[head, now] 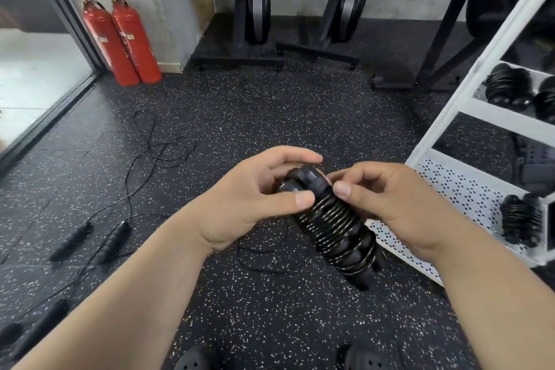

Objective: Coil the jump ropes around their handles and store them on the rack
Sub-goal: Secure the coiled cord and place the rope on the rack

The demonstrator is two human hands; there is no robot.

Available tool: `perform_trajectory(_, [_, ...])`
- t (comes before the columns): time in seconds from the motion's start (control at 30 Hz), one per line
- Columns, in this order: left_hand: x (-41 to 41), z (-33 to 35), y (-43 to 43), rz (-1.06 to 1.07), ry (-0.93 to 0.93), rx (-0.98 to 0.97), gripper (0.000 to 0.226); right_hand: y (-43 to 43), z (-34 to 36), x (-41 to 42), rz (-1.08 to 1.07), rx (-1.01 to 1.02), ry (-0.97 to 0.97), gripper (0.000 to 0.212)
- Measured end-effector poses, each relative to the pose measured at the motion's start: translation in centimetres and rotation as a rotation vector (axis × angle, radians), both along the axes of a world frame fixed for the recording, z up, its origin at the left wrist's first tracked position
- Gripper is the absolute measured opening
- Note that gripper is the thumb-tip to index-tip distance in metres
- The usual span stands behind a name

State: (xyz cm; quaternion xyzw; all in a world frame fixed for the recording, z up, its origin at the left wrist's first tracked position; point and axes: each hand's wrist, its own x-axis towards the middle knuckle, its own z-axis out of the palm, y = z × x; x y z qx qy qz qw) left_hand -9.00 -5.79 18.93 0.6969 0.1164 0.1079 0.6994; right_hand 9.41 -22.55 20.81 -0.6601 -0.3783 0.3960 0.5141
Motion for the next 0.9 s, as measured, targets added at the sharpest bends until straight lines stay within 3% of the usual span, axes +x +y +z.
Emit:
perform_trajectory(0.2, [0.6, 0.1, -1.0, 0.158, -0.184, -0.372, 0.043, 0.8, -0.1, -1.5, -0.035, 0.074, 0.316, 0.033])
perform_trajectory(0.37, [1.8, 0.6, -2.6, 0.337, -0.140, -0.479, 0.051, 1.8, -0.8, -3.8, -0.288, 0.149, 0.360, 0.024])
perform_trajectory(0.5, [2.6, 0.3, -3.7, 0.632, 0.128, -0.286, 0.052, 2.6, -1.3, -5.4, -0.520, 0.233, 0.243, 0.015])
perform_trajectory(0.63, [3.0, -0.5, -4.5, 0.793, 0.295, -0.057, 0.043, 3.5, -3.0, -7.0, -0.652, 0.218, -0.042, 0.012])
perform_trajectory(0.9, [2.6, -0.2, -4.5, 0.757, 0.274, -0.436, 0.058, 3.6, -1.8, -7.6, -0.377, 0.212, -0.430, 0.014])
